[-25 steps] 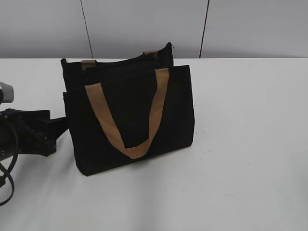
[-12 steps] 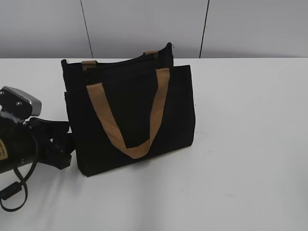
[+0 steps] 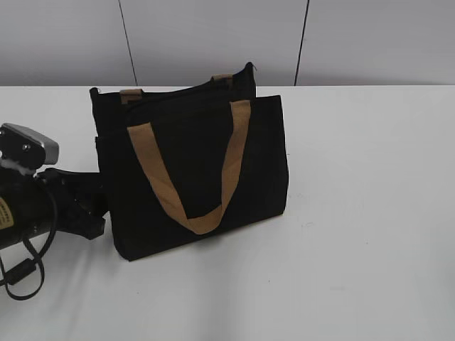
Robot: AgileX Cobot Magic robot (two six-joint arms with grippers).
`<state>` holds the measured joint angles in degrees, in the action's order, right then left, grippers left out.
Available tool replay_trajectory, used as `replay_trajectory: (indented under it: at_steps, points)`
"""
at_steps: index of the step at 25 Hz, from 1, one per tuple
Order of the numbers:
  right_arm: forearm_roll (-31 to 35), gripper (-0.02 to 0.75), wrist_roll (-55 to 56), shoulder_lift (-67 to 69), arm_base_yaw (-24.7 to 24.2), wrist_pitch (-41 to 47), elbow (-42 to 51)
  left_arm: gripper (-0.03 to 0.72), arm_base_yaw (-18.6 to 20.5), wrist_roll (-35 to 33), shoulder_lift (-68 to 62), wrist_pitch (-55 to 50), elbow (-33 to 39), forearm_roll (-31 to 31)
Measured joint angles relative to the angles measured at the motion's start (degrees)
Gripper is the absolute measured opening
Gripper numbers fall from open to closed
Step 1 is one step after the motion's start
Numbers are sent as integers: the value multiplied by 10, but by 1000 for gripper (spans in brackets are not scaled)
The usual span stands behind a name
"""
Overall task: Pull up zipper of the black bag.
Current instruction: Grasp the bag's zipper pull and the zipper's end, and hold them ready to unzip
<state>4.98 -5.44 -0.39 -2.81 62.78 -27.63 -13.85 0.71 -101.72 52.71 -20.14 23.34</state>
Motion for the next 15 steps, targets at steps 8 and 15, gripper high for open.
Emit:
replay_trajectory:
  at_steps: [8, 15]
  points:
    - [0, 295, 0, 0, 0, 0, 0, 376, 1, 0, -27, 40, 0, 3]
    - [0, 295, 0, 0, 0, 0, 0, 348, 1, 0, -30, 58, 0, 3]
